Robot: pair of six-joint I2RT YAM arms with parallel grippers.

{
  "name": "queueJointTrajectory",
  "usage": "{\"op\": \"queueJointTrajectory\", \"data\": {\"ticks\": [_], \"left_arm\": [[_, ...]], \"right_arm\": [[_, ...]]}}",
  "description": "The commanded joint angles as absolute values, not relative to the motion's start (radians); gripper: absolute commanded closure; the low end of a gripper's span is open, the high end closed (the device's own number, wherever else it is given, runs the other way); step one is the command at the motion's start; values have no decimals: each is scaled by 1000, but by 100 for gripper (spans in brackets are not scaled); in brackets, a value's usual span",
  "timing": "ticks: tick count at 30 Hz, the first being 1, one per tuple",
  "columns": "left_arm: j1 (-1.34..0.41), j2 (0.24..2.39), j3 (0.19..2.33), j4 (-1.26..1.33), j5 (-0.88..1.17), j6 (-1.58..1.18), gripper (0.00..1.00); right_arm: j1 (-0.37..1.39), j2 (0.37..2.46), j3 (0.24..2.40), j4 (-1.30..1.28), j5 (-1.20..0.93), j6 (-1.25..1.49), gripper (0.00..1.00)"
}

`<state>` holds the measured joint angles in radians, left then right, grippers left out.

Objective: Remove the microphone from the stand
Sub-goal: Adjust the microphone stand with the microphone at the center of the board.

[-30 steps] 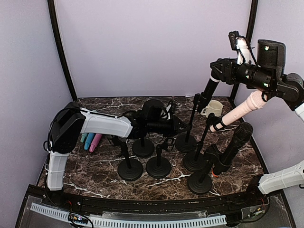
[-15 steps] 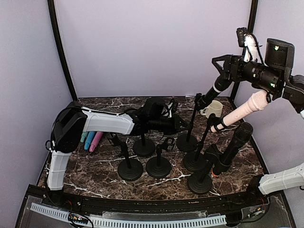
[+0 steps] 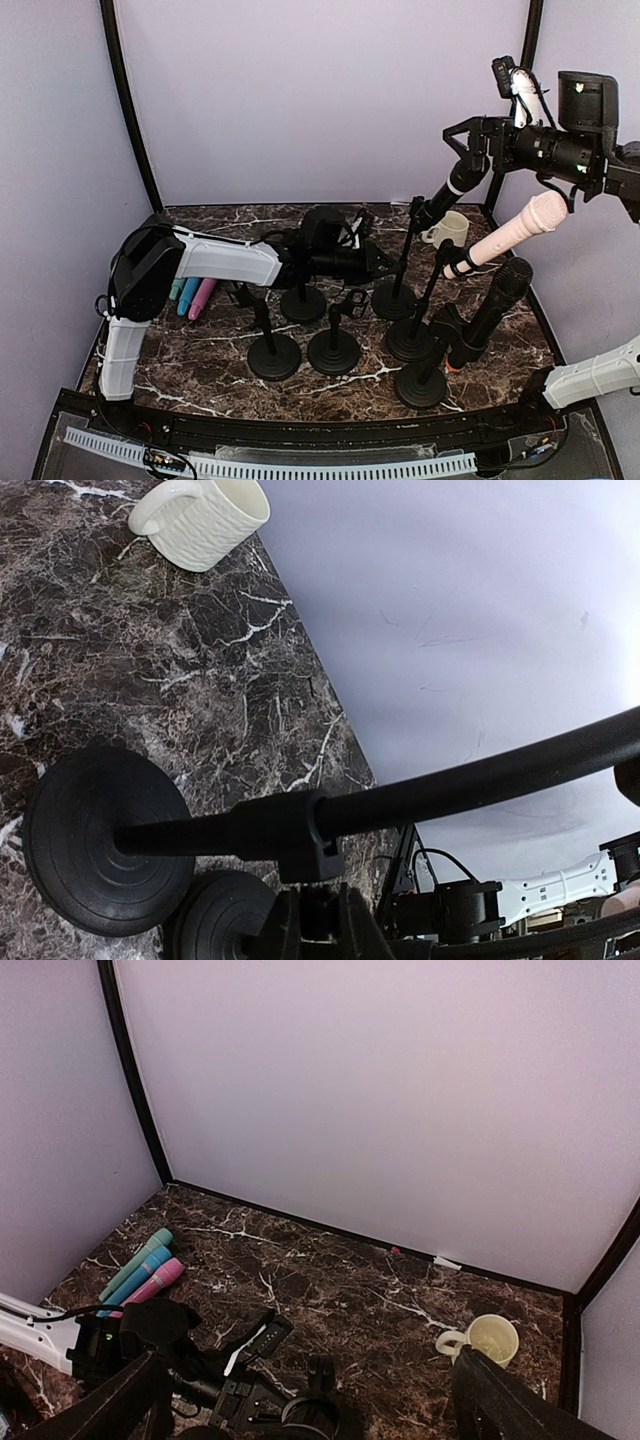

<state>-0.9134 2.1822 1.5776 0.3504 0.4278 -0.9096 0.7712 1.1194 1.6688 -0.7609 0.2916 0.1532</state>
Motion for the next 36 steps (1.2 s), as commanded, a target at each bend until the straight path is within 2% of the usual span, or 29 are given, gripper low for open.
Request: {"op": "queueJointTrajectory", "data": {"ticks": [1,6,10,15,19,27,36], "left_arm": [[-895,2197,1524,386,441,-938,93],[-894,2197,1524,397,446,-944,93],[-894,2196,1567,377,450,-923,88],[-891,2189,1648,357,458,-846,64],[-887,2175,1709,315,453,-774,55],[-886,2121,1734,250,412,-577,50],[-894,2115,1723,305,479,-298,47]], "right_arm": [[769,1137,1759,-849,250,151,2],[769,1142,1823,-915,227,148,1],[769,1147,1872,-980,187,136,1],[768,1142,1886,-1044,198,125,2],[769,1145,1895,-1077,213,124,1],[769,1154,1890,-1082,287,140,2],[769,1158,1848,-1014,230,136,1]]}}
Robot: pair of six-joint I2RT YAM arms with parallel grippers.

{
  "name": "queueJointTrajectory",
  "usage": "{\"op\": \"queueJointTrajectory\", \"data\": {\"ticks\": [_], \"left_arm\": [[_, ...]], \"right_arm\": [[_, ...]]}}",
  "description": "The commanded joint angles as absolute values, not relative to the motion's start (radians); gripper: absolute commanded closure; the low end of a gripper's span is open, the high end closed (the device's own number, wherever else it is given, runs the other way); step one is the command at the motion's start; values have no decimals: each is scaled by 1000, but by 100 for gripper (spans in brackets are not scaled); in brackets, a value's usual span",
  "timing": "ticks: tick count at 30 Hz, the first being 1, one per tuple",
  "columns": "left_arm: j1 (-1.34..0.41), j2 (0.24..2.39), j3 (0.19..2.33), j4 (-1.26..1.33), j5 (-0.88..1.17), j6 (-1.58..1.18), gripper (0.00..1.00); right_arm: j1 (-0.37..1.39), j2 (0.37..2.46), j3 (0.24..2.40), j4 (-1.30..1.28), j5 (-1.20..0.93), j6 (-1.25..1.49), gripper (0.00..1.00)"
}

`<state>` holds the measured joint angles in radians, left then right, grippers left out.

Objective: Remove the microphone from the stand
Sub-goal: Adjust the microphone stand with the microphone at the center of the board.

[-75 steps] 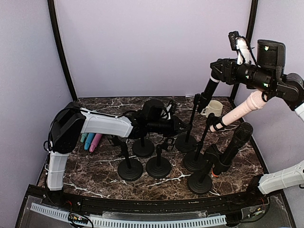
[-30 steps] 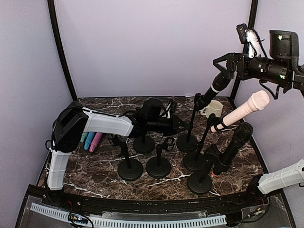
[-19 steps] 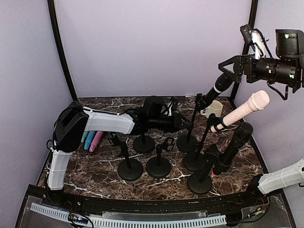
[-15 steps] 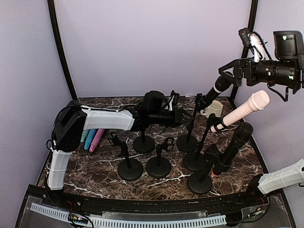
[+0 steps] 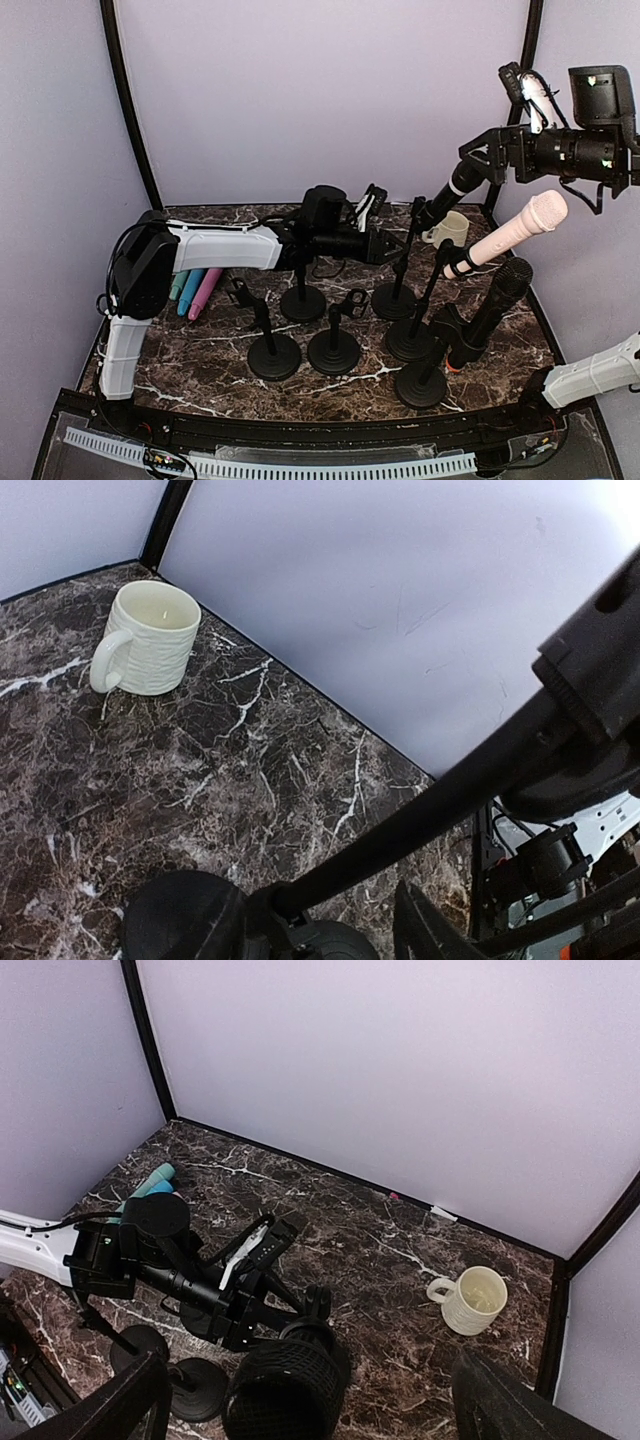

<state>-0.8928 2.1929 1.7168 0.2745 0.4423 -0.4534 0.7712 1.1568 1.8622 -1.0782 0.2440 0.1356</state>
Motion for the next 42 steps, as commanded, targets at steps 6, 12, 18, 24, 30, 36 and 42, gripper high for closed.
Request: {"op": "queueJointTrajectory", "data": {"ticks": [6,12,18,24,30,36,42], "left_arm": [[-902,2119,1719,339,486,-179,43],[-911,2145,1751,353,452,-133,40],[-924,2200,1820,325,423,-102,42],[-928,2211,1819,338,411,-78,61],[-929,2229,1828,308,382,-50,58],[-930,2247,1837,302,365,-30,72],[-939,2246,1859,278,345,49,89]], "right_arm": [[769,1163,1845,-990,214,134,1],[768,1160,1841,-971,196,133,1],[769,1152,1843,-962,193,132,1],[769,1141,1833,-955,189,135,2],[768,1135,1831,-946,178,139,1],[769,1130,1830,-937,167,141,1],[769,1129,1843,-937,170,138,2]]}}
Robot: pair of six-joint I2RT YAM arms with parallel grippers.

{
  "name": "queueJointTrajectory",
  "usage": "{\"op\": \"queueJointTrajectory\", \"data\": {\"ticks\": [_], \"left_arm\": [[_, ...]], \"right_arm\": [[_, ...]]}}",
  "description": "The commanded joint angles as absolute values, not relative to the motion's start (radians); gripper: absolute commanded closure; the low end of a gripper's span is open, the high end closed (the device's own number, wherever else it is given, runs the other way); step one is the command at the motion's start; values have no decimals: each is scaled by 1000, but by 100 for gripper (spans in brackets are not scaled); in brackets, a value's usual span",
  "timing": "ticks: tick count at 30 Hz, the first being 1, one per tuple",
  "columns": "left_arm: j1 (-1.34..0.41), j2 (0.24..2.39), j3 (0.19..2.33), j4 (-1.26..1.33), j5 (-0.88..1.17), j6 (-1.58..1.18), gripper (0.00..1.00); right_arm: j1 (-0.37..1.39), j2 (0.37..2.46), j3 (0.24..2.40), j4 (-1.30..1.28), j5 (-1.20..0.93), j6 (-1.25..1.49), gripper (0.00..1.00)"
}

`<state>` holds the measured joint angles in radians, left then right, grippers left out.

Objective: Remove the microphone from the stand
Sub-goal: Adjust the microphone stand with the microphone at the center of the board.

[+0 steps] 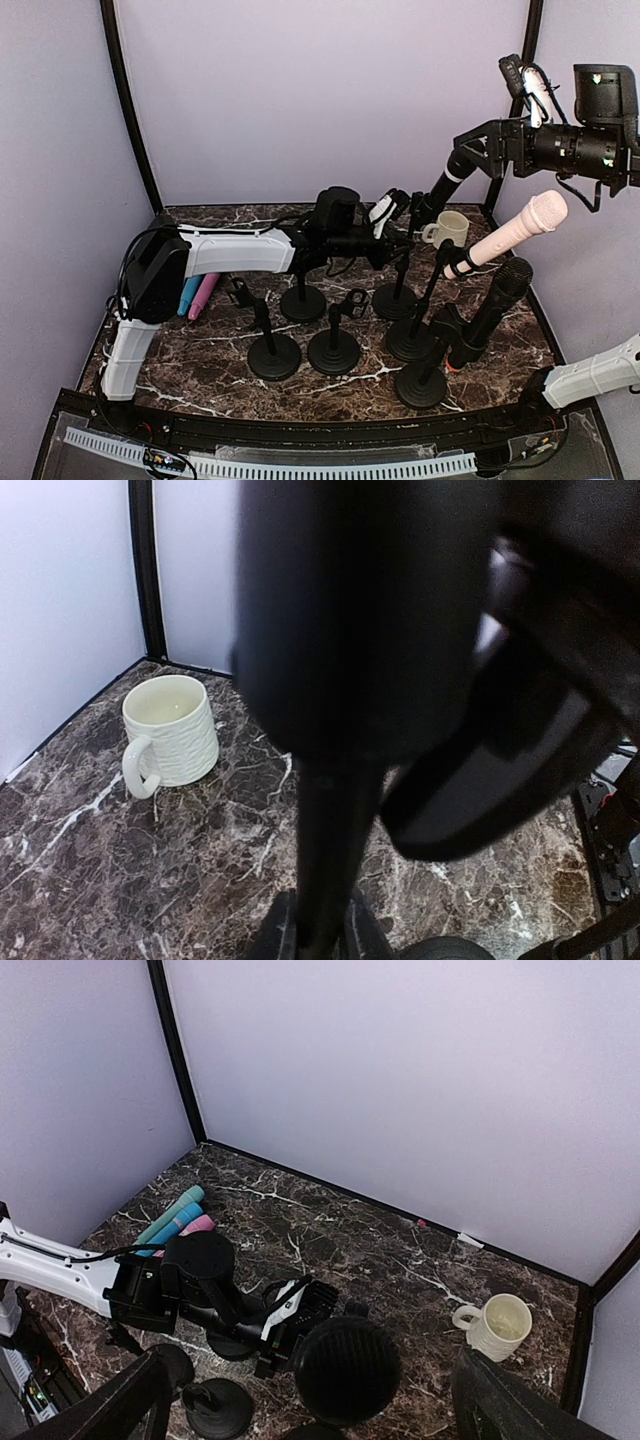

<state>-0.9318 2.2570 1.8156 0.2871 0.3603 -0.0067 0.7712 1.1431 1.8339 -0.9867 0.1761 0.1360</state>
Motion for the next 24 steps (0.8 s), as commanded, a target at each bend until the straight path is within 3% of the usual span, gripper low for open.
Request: {"op": "queueJointTrajectory", "data": {"ticks": [1,5,24], "left_arm": [[-941,2245,1864,271,344,57,91],[-945,2230,1864,258,335,97,100],[-872,1997,1616,323,299,258,100]], "right_arm": [[769,1130,1846,-937,170,138,1],[769,1134,1856,-936,188,138,1],[769,1228,1911,-884,237,129,1]]}}
